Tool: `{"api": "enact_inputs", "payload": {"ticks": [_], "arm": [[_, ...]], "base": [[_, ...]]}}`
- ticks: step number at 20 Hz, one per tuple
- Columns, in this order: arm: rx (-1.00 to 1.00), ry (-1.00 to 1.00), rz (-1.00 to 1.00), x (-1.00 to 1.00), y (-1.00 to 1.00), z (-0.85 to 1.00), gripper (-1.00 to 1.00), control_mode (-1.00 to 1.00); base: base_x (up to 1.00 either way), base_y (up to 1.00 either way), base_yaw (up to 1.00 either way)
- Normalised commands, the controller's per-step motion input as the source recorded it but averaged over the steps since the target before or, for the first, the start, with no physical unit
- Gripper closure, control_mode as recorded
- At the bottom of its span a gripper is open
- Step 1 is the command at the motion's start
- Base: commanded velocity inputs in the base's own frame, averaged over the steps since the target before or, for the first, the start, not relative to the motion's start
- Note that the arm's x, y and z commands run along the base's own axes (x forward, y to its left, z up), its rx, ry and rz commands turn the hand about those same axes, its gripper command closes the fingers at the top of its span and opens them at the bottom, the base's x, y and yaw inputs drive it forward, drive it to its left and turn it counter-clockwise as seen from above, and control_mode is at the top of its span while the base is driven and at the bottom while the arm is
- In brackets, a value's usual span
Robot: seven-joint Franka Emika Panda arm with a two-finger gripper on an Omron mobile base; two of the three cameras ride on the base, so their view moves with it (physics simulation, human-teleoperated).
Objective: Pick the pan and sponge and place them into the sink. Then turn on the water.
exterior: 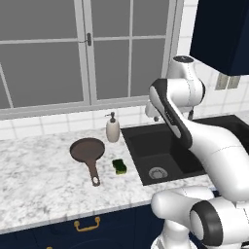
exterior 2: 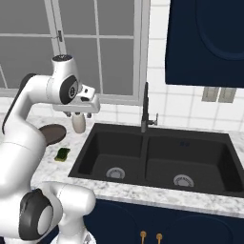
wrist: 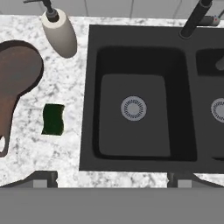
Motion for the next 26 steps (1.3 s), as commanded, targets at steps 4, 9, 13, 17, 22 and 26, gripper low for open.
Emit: {"api": "enact_inputs", "payload": {"ticks": [4,9,13,17,22,26], "arm": [[-0.04,0.00,0.01,-0.12,0.12,-0.17,-1.00,-1.00],[-0.01,0.00,0.00,-0.09,0.84,-0.37,-1.00,-1.00],[0.00,0.00,0.00,-0.04,1.00,-0.55,-1.00,-1.00],[0.00,0.06,0.00,0.04,0.82,-0.84,-1.00,-1.00],[0.00,0.13,0.02,0.00,0.24,-0.99,-1.00,-1.00],[0.00,0.02,0.00,0.00,-0.05,-0.87,-1.00,-1.00]], "base": [[-0.02,0.00,0.00],[0.00,0.00,0.00],[0.00,0.00,0.00],[0.00,0.00,0.00],[0.00,0.00,0.00],[0.00,0.00,0.00]]}}
